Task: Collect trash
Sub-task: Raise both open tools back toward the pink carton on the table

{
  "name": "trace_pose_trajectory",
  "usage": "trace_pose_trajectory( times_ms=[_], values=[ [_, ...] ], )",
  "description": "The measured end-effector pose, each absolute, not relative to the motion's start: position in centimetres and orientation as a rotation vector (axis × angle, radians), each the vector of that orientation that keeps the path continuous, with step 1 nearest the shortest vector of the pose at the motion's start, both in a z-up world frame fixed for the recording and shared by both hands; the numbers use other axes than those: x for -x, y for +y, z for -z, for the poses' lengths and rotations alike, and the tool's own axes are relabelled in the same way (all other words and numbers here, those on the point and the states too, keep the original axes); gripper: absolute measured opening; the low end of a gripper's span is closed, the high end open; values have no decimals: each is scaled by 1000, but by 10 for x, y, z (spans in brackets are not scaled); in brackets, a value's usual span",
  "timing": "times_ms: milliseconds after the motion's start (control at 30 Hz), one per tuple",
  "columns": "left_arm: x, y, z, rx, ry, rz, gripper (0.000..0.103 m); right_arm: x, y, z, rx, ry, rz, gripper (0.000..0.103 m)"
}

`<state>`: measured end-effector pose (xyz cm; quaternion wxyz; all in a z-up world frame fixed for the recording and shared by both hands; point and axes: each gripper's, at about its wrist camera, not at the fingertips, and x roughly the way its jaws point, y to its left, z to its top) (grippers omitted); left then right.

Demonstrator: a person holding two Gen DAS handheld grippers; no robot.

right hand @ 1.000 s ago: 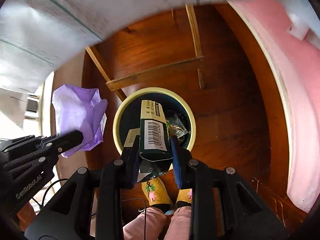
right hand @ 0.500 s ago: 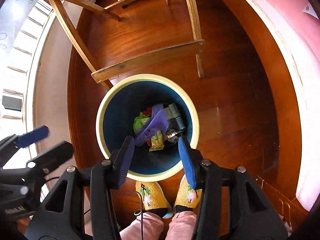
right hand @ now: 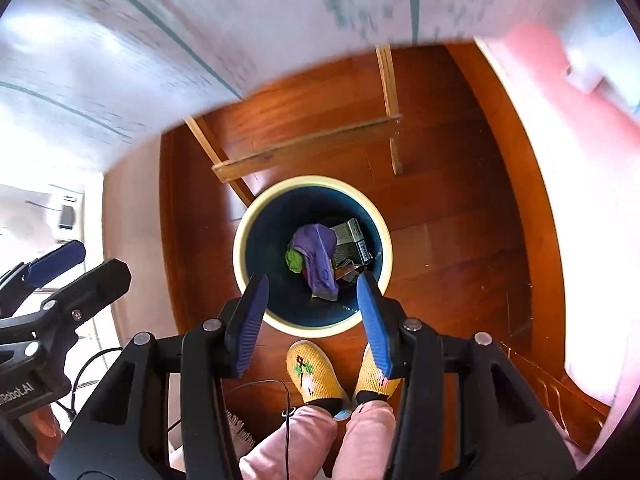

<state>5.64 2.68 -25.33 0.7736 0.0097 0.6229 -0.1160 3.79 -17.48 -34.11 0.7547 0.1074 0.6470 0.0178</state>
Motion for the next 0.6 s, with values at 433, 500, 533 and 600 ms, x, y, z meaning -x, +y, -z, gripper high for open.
trace_pose_trajectory(
  times_ms=[433, 500, 533, 600],
  values=[
    [-31, 52, 82, -15, 1182, 279, 82, -18, -164, 201, -198, 1360, -66, 43],
    [-30, 53, 57, -30, 1150, 285, 82, -15, -161, 178, -190, 1334, -71, 43],
    [-30, 54, 41, -38, 1131, 288, 82, -14, -160, 166, -187, 1320, -70, 43],
    [-32, 56, 18, -53, 1094, 286, 82, -14, -160, 145, -195, 1291, -68, 43]
  ],
)
